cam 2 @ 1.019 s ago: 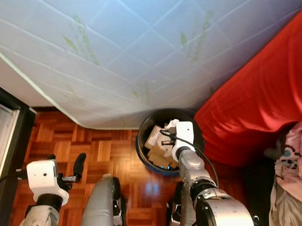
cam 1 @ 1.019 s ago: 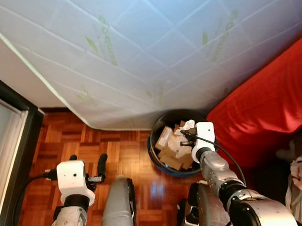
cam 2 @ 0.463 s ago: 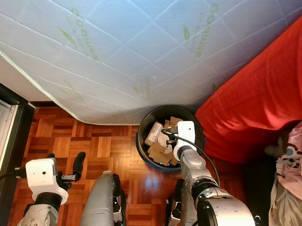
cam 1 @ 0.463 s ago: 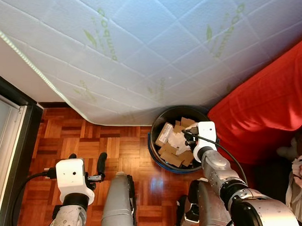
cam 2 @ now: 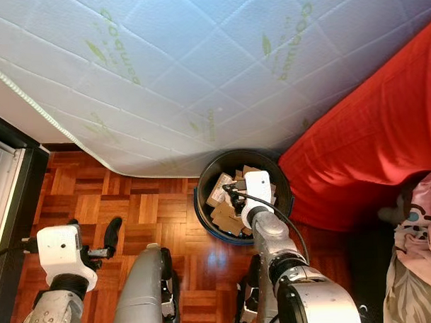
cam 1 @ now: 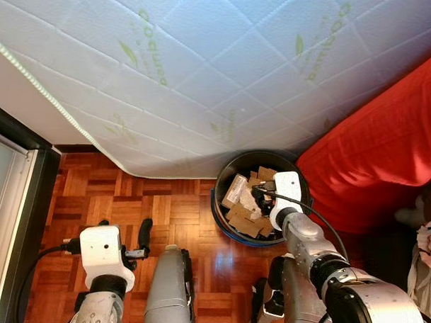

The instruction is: Clean up the room

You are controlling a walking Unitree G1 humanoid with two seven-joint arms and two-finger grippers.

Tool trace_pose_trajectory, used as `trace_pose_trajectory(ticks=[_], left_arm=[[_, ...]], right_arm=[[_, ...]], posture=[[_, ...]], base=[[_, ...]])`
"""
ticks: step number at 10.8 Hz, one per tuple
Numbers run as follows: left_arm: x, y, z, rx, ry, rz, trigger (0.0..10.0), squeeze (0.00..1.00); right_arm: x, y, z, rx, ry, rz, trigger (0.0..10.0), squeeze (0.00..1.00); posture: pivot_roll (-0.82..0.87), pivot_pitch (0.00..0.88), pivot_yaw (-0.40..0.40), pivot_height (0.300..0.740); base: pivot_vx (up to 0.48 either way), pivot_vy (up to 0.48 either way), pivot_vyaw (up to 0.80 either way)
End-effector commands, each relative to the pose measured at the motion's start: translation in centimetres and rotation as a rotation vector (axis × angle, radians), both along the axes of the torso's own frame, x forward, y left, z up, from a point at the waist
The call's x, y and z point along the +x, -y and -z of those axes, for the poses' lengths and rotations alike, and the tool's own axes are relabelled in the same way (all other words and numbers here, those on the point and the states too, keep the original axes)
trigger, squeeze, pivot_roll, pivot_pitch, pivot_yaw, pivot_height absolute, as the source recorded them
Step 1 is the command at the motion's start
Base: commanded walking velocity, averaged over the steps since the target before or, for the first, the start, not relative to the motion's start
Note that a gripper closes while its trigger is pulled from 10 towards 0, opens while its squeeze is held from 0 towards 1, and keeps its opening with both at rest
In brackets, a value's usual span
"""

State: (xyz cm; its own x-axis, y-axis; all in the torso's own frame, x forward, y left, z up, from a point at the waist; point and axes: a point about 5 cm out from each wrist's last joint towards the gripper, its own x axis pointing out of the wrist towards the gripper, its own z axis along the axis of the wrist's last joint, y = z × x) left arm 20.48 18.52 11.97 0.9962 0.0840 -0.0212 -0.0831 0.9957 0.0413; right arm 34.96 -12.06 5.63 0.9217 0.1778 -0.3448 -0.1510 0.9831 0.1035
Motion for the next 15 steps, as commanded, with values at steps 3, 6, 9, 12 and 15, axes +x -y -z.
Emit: trace_pose_trajectory(ticks=[3, 6, 9, 12, 15], left_arm=[[0.6, -0.3, 1.9, 0.0, -0.054, -0.001, 10.0, 0.0], [2.3, -1.0, 4.4, 0.019, -0.105, 0.015, 10.0, 0.0], [3.4, -1.7, 7.5, 0.029, -0.186, 0.02, 10.0, 0.0], [3.6, -2.0, 10.9, 0.033, -0.295, 0.033, 10.0, 0.0], [2.5, -1.7, 15.0, 0.03, -0.486, 0.075, 10.0, 0.0]], right_arm=[[-1.3, 2.3, 1.4, 0.061, 0.021, 0.085, 10.0, 0.0], [-5.3, 6.2, 5.0, 0.076, -0.01, 0.21, 10.0, 0.0], [-8.7, 6.7, 8.0, 0.081, -0.111, 0.276, 10.0, 0.0], [-9.8, 6.6, 9.0, 0.08, -0.166, 0.293, 10.0, 0.0], [-11.2, 6.9, 10.2, 0.058, -0.26, 0.3, 10.0, 0.0]], posture=[[0.22, 0.365, -0.013, 0.635], [0.18, 0.241, -0.003, 0.675], [0.14, 0.125, 0.015, 0.71], [0.11, 0.04, 0.021, 0.74], [0.09, 0.0, 0.008, 0.74]], base=[[0.0, 0.0, 0.0], [0.0, 0.0, 0.0], [0.0, 0.0, 0.0], [0.0, 0.0, 0.0], [0.0, 0.0, 0.0]])
